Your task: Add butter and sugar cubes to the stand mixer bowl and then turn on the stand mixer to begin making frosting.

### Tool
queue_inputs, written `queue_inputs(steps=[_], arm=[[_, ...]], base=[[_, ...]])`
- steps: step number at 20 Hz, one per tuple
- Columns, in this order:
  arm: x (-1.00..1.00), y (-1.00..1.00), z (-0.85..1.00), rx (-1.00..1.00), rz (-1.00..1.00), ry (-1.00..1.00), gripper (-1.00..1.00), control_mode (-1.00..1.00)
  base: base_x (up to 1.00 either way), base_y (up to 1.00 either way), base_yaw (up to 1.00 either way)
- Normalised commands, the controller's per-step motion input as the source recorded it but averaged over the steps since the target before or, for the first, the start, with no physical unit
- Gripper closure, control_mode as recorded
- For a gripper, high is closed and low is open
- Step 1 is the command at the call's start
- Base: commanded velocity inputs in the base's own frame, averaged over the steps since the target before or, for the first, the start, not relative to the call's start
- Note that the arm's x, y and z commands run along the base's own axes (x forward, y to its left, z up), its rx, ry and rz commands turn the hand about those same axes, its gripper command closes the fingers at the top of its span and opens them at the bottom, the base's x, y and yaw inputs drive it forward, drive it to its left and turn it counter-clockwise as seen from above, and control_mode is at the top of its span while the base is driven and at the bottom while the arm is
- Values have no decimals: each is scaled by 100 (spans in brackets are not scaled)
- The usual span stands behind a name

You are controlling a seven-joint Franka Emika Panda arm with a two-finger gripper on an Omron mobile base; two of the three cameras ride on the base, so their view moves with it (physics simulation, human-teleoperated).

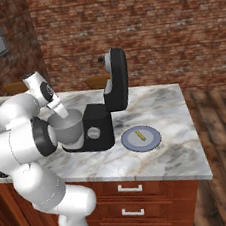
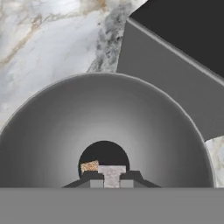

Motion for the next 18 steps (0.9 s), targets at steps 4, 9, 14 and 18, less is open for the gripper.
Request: queue_inputs(steps=[4,9,14,18], arm=[[18,0,-22,2,-19,0,100,-100],[30,0,-21,2,-12,0,100,-100],[11,-3,-32,1,-10,0,100,-100],[6,-6,-33,0,-10,0,100,-100]], base=[[0,0,0],[0,0,0],[0,0,0],[0,0,0]])
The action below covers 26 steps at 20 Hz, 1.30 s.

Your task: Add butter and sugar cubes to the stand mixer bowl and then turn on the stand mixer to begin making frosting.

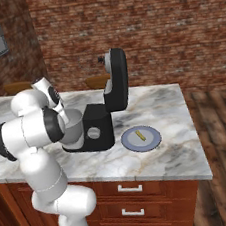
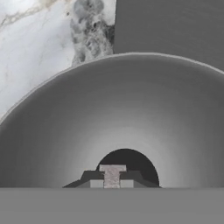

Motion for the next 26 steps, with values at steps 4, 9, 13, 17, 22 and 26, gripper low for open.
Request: queue_inputs(steps=[4,9,13,17,22,26], arm=[[7,-6,-31,0,-10,0,100,-100],[-1,-15,-13,3,-8,-2,-100,-100],[-11,-33,33,10,-3,-11,-100,-100],[-10,-17,55,11,-1,-9,-100,-100],[-68,10,75,7,0,-10,-100,-100],[-95,7,85,2,6,-9,-100,-100]], base=[[0,0,0],[0,0,0],[0,0,0],[0,0,0],[0,0,0],[0,0,0]])
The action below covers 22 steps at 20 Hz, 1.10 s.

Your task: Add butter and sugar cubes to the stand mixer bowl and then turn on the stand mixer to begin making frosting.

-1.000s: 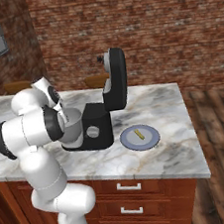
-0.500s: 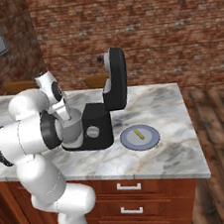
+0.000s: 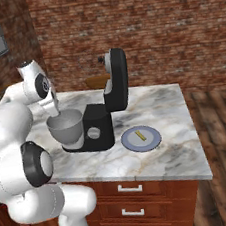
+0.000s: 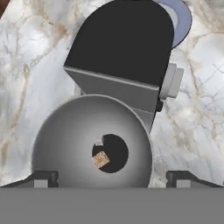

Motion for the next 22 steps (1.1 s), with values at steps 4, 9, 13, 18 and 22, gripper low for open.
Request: queue_inputs(steps=[4,9,13,18,22], arm=[[-100,-42,79,8,20,-9,-100,-100],[-92,-81,65,16,28,-14,-100,-100],[-67,-100,41,19,27,-19,-100,-100],[-63,-100,1,5,26,-15,-100,-100],[-49,-91,0,-1,27,-15,-100,-100]], base=[[0,0,0],[0,0,0],[0,0,0],[0,0,0],[0,0,0]])
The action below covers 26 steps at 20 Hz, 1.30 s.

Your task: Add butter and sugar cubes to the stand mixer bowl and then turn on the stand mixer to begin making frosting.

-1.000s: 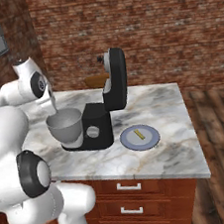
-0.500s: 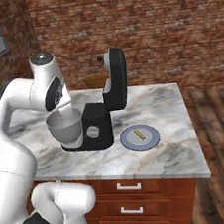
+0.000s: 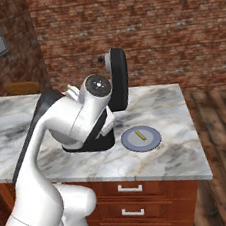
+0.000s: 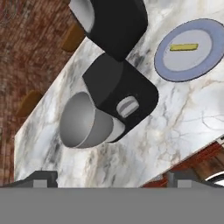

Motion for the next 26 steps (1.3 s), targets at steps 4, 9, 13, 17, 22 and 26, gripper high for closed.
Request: queue_inputs(steps=[4,9,13,17,22,26], arm=[[-30,-73,-1,-12,23,-11,-100,-100],[-14,-48,-11,-25,22,-6,-100,-100],[-5,-22,-37,-34,21,-5,-100,-100],[0,-3,-62,-26,15,-4,-100,-100],[1,-8,-54,-1,16,-3,-100,-100],[11,-19,-33,2,22,-19,-100,-100]], base=[[0,0,0],[0,0,0],[0,0,0],[0,0,0],[0,0,0],[0,0,0]])
